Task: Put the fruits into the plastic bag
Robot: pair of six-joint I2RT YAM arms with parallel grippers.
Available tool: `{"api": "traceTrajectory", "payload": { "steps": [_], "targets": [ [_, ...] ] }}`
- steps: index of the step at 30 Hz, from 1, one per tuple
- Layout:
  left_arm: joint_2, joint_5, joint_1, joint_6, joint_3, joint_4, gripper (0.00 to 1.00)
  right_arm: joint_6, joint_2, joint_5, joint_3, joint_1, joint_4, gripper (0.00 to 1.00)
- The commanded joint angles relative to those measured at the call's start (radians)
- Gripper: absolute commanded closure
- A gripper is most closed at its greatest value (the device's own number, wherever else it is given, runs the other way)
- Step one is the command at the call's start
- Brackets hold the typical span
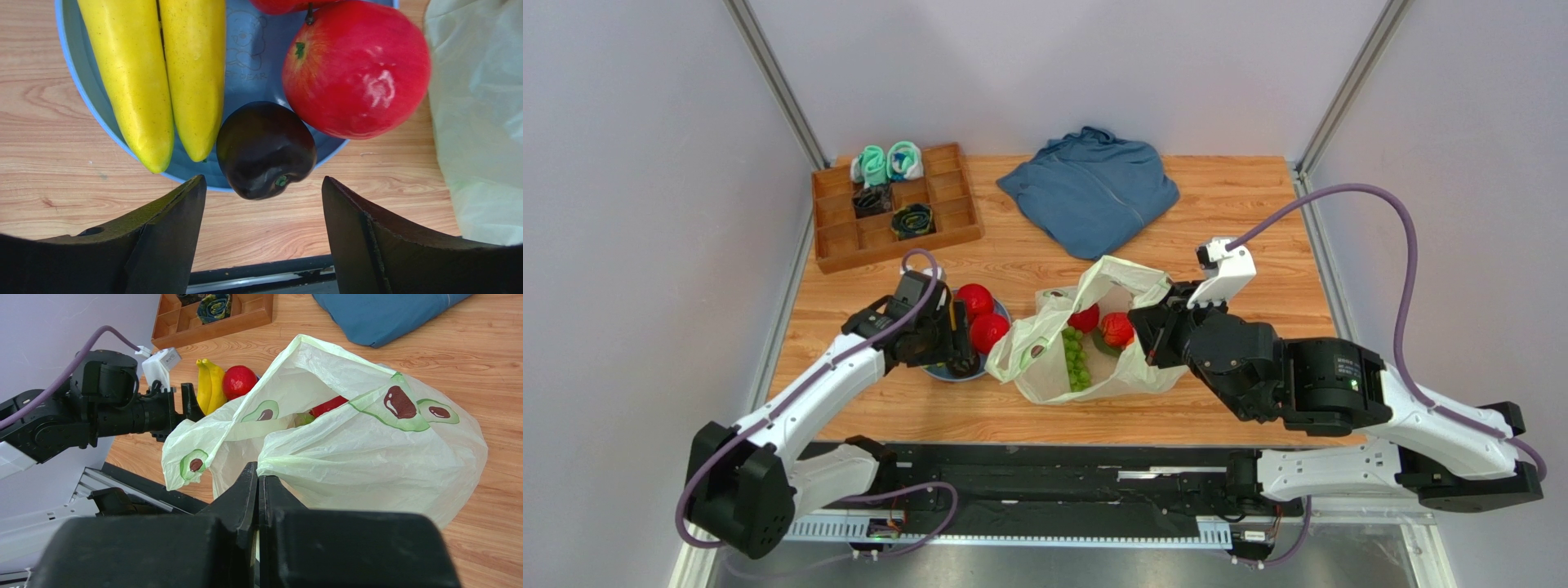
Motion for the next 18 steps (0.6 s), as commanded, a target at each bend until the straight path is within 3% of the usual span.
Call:
{"api": "traceTrajectory", "payload": {
  "steps": [1,18],
  "targets": [
    [0.057,0.007,0.002,0.061,0.047,0.034,0.24,0.005,0.003,0.017,0.010,-0.006,0.043,1.00],
    [0.143,0.023,-0.017,0.070,0.055,0.068,0.25,-0.009,0.011,0.024,0.018,-0.007,0.044,1.00]
  ]
}}
